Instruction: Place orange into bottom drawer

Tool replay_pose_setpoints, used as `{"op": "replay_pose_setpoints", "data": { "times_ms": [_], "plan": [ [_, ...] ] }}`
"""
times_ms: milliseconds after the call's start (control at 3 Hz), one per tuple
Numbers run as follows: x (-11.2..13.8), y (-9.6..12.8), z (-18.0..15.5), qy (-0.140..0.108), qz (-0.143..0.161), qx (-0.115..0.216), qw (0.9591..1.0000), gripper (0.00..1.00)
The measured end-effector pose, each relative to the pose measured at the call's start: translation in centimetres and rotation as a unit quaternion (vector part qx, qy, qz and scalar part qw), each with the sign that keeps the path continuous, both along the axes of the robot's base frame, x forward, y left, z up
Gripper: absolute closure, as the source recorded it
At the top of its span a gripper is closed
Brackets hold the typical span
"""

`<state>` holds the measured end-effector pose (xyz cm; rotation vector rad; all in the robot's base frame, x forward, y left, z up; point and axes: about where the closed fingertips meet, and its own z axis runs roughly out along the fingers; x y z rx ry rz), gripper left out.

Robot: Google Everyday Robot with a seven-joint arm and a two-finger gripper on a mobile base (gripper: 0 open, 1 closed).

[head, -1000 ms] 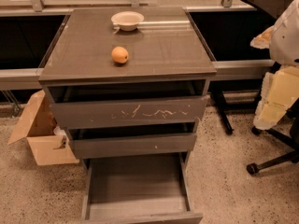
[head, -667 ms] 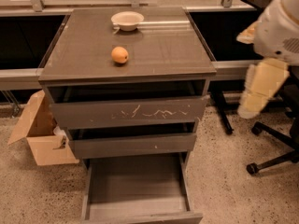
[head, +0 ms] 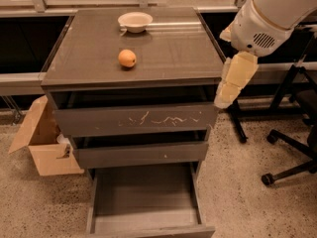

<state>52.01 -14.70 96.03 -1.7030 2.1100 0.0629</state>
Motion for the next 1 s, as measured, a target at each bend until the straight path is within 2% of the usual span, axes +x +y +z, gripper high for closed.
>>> {"op": "replay_pose_setpoints", "data": {
  "times_ms": [333,667,1000],
  "plan": [
    [0.0,0.0,0.0,0.000,0.000,0.000,1.0000,0.00],
    [1.1,0.5,-0.1,-0.010,0.004,0.005,0.9999,0.00],
    [4.6,2.4,-0.5,-0.028,0.030,0.030,0.9987,0.00]
  ]
}}
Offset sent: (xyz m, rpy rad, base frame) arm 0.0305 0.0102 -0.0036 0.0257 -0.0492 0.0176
